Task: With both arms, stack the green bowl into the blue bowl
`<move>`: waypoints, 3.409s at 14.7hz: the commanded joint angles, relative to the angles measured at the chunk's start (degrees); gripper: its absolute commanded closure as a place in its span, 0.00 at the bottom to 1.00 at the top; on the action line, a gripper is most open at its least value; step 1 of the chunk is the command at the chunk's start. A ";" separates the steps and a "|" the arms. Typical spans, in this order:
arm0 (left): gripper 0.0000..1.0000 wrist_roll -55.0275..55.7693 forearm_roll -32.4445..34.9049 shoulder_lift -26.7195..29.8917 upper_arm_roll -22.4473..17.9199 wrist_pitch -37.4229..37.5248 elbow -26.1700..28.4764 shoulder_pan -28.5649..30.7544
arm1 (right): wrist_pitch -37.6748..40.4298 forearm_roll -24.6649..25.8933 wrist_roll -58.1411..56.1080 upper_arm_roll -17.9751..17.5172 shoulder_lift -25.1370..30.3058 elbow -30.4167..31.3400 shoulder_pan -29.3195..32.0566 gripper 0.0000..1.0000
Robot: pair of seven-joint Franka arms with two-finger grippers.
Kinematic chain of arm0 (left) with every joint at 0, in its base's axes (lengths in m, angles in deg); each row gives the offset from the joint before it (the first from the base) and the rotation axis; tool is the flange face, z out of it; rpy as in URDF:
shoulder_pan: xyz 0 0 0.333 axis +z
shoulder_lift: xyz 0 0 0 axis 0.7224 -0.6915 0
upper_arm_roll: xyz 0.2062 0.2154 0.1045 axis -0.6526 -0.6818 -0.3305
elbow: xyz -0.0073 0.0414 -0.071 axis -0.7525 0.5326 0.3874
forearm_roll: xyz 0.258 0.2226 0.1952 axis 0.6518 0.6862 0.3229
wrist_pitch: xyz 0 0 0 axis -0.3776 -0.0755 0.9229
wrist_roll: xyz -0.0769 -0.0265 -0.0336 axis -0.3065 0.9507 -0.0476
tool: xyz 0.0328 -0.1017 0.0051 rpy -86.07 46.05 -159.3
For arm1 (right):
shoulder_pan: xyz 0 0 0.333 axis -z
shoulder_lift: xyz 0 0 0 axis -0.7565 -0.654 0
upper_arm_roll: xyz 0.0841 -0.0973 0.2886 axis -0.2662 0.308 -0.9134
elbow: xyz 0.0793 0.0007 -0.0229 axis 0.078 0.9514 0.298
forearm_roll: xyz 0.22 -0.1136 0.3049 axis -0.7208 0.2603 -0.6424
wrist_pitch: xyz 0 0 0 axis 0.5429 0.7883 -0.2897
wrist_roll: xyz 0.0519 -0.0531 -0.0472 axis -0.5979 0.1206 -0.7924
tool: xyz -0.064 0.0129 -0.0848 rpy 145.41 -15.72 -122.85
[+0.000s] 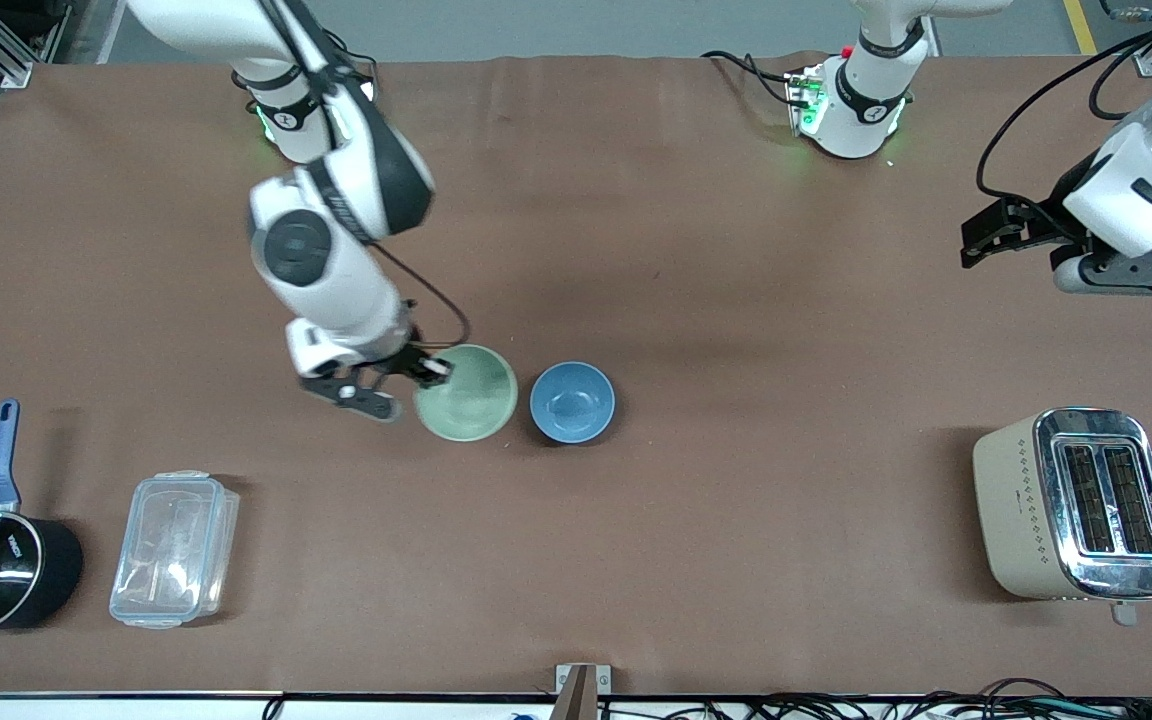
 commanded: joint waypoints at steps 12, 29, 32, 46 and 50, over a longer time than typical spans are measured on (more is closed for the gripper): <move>0.00 -0.61 3.25 1.01 2.60 -0.18 0.86 0.95 | -8.52 0.24 8.95 0.77 -10.30 -5.30 -8.26 0.99; 0.00 -0.78 3.42 1.80 2.16 -0.89 1.30 1.92 | -11.95 0.32 8.95 0.86 -13.46 -4.68 -9.23 0.89; 0.00 -0.78 3.42 1.62 2.07 -0.97 1.03 1.92 | -11.08 0.24 9.12 0.86 -13.38 -4.77 -8.96 0.39; 0.00 -0.96 3.42 1.53 2.16 -0.89 -0.29 1.92 | 15.88 7.44 0.36 18.60 7.53 -8.64 -7.64 0.00; 0.00 -0.96 3.34 1.53 2.25 -0.89 -0.37 1.83 | 23.63 7.27 -8.70 21.44 14.82 -9.34 -2.93 0.00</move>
